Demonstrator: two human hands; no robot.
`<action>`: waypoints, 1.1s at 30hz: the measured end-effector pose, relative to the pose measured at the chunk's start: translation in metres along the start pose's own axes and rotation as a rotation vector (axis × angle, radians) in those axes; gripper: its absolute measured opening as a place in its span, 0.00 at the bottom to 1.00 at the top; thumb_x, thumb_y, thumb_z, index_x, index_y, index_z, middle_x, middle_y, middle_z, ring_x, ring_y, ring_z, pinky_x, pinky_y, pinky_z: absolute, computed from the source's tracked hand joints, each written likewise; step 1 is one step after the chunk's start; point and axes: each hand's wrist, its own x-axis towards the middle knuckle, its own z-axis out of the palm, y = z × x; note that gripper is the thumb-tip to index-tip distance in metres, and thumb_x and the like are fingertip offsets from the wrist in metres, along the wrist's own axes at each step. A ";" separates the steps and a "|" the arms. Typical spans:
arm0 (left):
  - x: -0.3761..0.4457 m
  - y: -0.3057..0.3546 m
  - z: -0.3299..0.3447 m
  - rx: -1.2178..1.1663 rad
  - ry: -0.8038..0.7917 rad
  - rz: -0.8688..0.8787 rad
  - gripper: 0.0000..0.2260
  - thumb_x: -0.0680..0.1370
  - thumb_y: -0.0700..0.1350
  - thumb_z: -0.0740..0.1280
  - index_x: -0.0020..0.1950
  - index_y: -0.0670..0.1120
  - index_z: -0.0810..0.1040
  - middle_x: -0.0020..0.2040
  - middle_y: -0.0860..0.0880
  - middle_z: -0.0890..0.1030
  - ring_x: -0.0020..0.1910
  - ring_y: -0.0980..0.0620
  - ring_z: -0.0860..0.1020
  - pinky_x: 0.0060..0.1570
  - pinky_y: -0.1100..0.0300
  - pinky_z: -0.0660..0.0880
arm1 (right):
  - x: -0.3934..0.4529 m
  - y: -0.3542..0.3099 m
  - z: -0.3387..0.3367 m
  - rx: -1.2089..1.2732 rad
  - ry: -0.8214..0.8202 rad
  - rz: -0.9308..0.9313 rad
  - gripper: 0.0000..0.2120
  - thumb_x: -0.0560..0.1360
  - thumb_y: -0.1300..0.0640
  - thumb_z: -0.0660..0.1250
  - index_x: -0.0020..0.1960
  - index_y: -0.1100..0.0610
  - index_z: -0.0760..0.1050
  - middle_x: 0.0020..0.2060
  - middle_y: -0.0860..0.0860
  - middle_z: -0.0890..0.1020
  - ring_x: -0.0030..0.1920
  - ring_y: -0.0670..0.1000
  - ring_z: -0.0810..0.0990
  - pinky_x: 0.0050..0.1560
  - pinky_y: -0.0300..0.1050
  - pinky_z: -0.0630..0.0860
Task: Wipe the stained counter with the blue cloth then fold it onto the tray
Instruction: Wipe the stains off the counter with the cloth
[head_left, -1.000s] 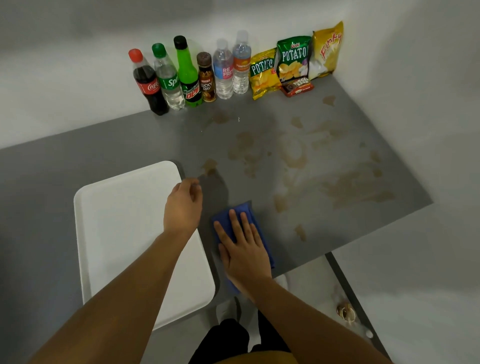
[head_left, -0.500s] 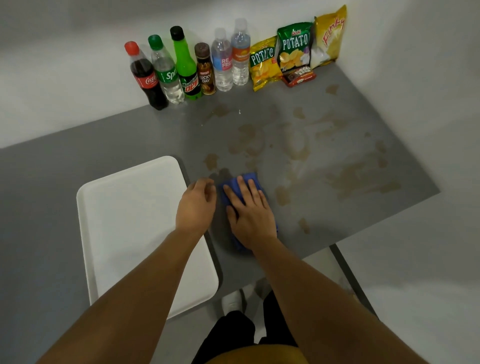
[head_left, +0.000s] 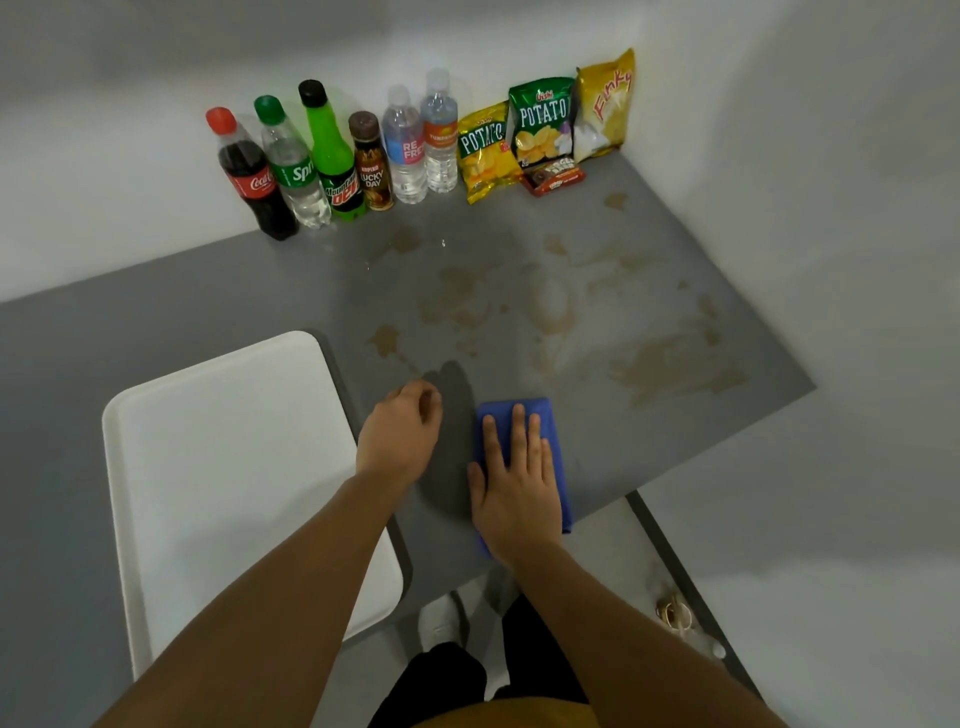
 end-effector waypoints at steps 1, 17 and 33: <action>0.000 0.001 0.001 0.001 0.000 -0.008 0.12 0.84 0.55 0.58 0.59 0.51 0.77 0.46 0.49 0.81 0.39 0.51 0.78 0.40 0.57 0.74 | 0.004 -0.002 -0.001 0.004 -0.007 -0.019 0.30 0.85 0.39 0.45 0.84 0.49 0.46 0.83 0.56 0.46 0.82 0.58 0.43 0.80 0.53 0.43; 0.006 0.032 0.014 0.025 -0.013 0.003 0.12 0.83 0.53 0.60 0.48 0.48 0.78 0.41 0.46 0.81 0.39 0.42 0.80 0.40 0.51 0.78 | 0.088 0.106 -0.044 0.119 -0.003 -0.002 0.27 0.85 0.38 0.42 0.83 0.42 0.49 0.83 0.46 0.46 0.82 0.51 0.40 0.82 0.52 0.44; 0.014 0.078 0.036 0.080 -0.030 0.012 0.15 0.84 0.53 0.60 0.43 0.44 0.76 0.34 0.47 0.76 0.33 0.43 0.76 0.33 0.55 0.69 | 0.062 0.083 -0.032 0.041 -0.060 -0.132 0.29 0.85 0.40 0.41 0.84 0.47 0.40 0.83 0.52 0.38 0.81 0.52 0.31 0.79 0.50 0.32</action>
